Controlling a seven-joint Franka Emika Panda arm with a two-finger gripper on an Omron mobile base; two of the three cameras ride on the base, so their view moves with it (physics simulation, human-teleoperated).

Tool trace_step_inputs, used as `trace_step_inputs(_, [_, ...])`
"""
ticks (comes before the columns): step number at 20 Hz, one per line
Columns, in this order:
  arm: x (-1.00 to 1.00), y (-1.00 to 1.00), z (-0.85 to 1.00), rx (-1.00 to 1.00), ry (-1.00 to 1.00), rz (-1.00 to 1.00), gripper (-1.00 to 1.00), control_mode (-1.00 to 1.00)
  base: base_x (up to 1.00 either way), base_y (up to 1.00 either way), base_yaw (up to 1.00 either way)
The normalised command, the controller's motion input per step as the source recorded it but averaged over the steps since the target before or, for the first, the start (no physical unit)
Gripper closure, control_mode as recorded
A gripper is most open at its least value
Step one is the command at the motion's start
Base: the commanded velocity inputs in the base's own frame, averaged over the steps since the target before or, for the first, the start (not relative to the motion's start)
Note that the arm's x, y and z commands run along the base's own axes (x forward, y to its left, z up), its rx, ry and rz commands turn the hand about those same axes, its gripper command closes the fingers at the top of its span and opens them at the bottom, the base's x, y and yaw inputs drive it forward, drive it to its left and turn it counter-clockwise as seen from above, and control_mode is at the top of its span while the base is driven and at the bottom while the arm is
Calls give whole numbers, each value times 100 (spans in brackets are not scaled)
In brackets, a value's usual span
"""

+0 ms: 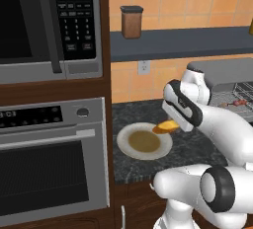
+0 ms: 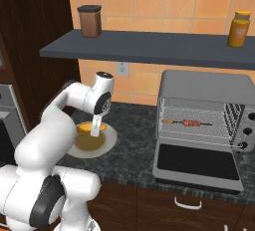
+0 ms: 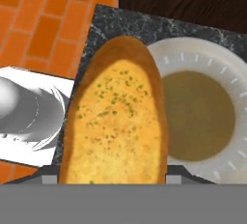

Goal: Pick up the kebab skewer and baguette bread, and place them inside the toaster oven. Close the toaster oven door and start by setting the timer.

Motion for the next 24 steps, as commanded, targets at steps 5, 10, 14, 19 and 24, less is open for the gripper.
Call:
trace_step_inputs(5, [-24, -81, 23, 0, 0, -3, 100, -100, 0, 0, 0])
trace_step_inputs(10, [-1, -86, 13, 0, -7, 0, 100, -100, 0, 0, 0])
trace_step_inputs(14, [0, -86, 5, 0, -16, 0, 100, -100, 0, 0, 0])
trace_step_inputs(19, [0, -82, 17, -1, -10, -2, 100, -100, 0, 0, 0])
trace_step_inputs(24, [1, -71, 27, -2, -6, -8, 100, -100, 0, 0, 0])
